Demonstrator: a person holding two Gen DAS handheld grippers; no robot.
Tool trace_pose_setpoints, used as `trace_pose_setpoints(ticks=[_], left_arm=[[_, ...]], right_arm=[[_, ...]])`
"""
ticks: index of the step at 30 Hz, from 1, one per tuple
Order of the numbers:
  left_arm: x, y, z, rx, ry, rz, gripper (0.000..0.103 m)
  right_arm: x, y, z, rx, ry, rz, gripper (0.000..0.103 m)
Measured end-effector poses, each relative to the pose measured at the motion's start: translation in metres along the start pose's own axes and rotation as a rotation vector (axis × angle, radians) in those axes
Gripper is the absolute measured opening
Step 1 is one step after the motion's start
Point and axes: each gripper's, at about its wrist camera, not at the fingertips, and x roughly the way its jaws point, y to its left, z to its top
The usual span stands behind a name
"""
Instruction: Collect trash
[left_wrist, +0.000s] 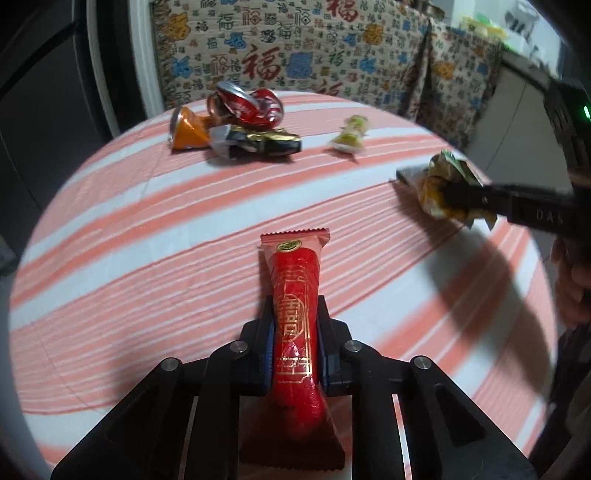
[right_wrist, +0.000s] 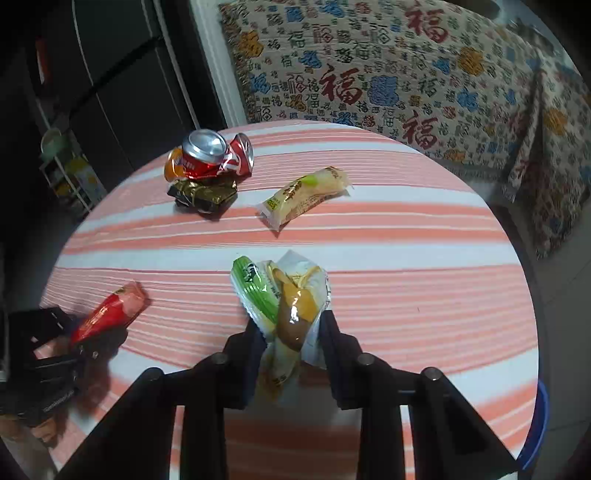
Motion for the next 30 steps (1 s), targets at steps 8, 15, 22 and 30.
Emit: trace_pose_setpoints(ticks=[8, 15, 22, 30], left_arm=[[-0.016, -0.064, 0.015, 0.029, -0.054, -0.154, 0.014], [-0.026, -0.151, 0.035, 0.111, -0.057, -0.305, 0.013], [-0.006, -0.265, 0.053, 0.222, -0.011, -0.434, 0.013], [0.057, -0.387, 0.047, 0.307, 0.081, -0.504, 0.013]], right_arm=[[-0.068, -0.031, -0.039, 0.084, -0.085, 0.006, 0.021], [-0.139, -0.098, -0.081, 0.224, -0.159, -0.035, 0.021], [-0.197, -0.209, -0.13, 0.416, -0.187, -0.203, 0.021], [-0.191, -0.302, -0.184, 0.557, -0.18, -0.274, 0.021]])
